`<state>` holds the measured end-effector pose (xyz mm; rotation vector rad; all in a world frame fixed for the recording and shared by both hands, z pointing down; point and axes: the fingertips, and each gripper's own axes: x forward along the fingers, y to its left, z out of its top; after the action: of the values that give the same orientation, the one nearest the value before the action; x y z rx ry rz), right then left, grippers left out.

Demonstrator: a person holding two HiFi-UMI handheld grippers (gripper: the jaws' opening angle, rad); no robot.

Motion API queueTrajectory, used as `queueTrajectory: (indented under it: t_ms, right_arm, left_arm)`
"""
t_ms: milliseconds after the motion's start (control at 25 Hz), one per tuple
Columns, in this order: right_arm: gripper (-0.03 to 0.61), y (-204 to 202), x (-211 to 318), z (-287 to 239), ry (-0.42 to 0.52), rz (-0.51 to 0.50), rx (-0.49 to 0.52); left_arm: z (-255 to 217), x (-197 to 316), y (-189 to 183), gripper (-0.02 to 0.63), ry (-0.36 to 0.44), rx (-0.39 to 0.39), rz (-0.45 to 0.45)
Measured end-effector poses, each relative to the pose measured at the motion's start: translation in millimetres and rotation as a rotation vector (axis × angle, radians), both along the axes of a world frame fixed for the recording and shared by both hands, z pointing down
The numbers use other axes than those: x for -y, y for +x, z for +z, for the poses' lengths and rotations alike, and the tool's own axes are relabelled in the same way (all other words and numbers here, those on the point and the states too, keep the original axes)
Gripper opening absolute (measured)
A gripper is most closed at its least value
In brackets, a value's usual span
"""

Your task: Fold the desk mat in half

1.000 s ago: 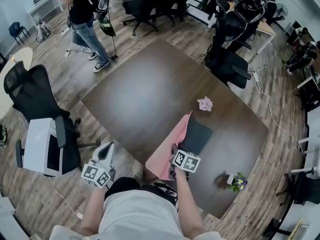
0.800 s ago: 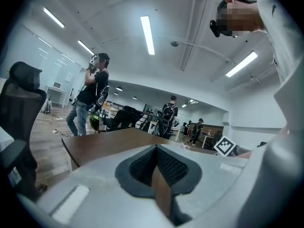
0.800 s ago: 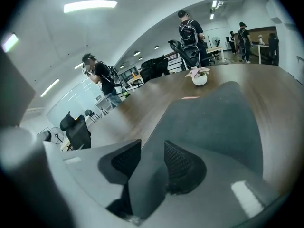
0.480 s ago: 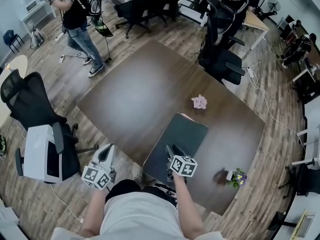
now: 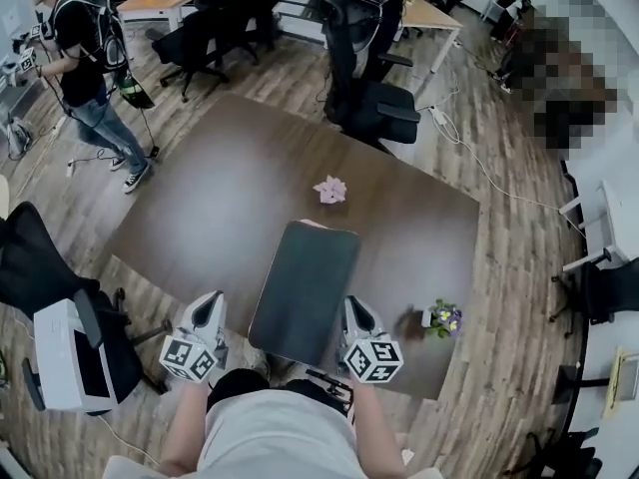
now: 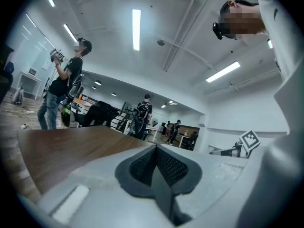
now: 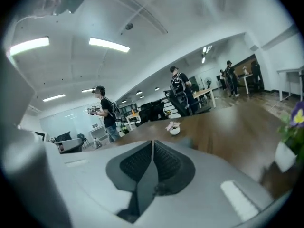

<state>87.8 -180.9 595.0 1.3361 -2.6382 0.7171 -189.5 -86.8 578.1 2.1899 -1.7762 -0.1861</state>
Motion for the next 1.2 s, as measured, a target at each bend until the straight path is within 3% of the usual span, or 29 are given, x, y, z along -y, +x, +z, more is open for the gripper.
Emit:
queueTrajectory:
  t_ms: [360,640,1200]
  right_arm:
    - [0.000,119.7,-37.4,-78.3,0.290,0.226,-0.065]
    - [-0.002,154.3,-59.0,-69.9,0.252,0.343,-0.115]
    - [-0.002,132.2,-61.9,-69.9,0.231,0.377,-0.136]
  left_arm:
    - [-7.4,31.7,88.0,0.003,0.043,0.011,0.183]
    - [-17.3,36.8,98.1,0.003,0.062,0.019,0.237]
    - [-32.5,38.1,64.3,0.003,0.095,0.000,0.257]
